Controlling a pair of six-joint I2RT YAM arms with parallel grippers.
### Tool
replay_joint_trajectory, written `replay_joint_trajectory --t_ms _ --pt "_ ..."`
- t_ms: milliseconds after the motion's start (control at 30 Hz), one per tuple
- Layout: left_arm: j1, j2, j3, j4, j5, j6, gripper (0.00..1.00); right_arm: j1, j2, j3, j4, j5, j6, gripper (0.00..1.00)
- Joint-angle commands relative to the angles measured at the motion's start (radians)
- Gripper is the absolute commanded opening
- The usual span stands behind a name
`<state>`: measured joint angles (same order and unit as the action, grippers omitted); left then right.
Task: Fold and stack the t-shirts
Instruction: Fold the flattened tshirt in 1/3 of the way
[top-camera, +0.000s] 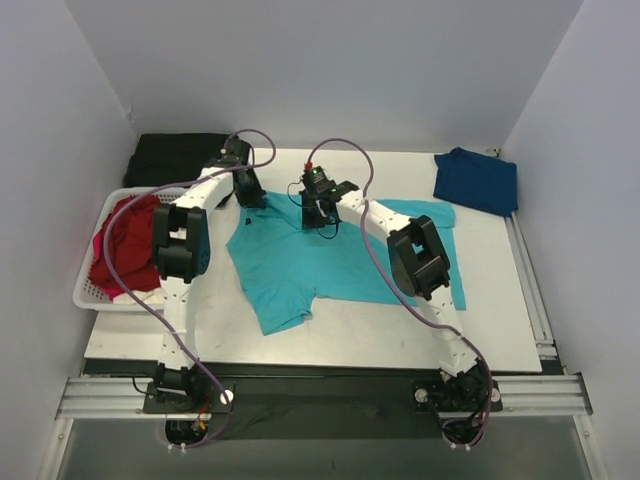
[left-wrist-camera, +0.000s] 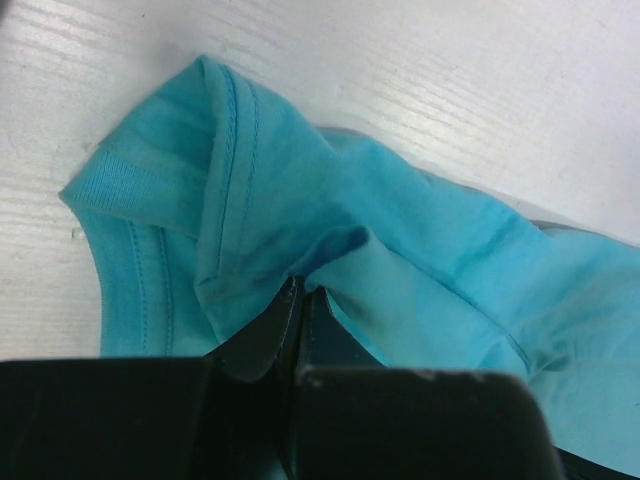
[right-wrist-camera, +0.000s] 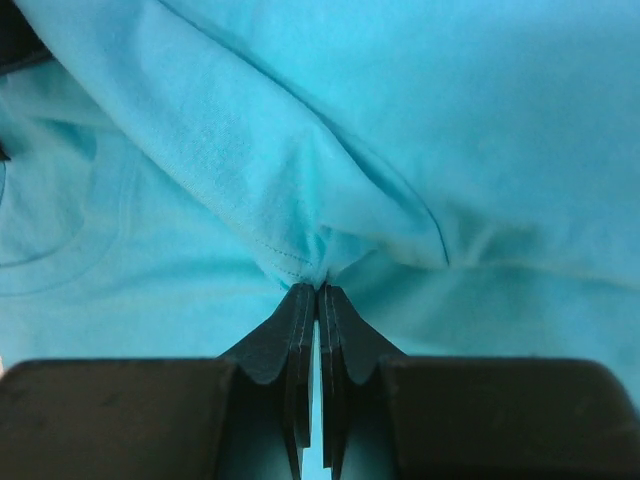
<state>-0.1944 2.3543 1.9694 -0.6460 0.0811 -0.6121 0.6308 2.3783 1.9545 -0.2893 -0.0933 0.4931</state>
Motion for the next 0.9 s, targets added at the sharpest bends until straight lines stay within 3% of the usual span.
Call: replay_joint_trajectory --t_ms 0,500,867 --pt "0.006 -0.113 -0.035 0.022 0.014 0.017 0.00 0.012 -0.125 -0.054 -0.034 0.053 -0.037 0.00" --pt "-0.023 -0.368 -0.273 0.020 0.034 0.026 0.00 0.015 -0.220 -0.177 -0.022 0.050 -0.060 0.00" --pt "-0.096 -0.564 -0.572 0.029 -0.007 -0.017 0.00 0.014 -0.289 -0.289 -0.022 0.072 -0.071 0.00"
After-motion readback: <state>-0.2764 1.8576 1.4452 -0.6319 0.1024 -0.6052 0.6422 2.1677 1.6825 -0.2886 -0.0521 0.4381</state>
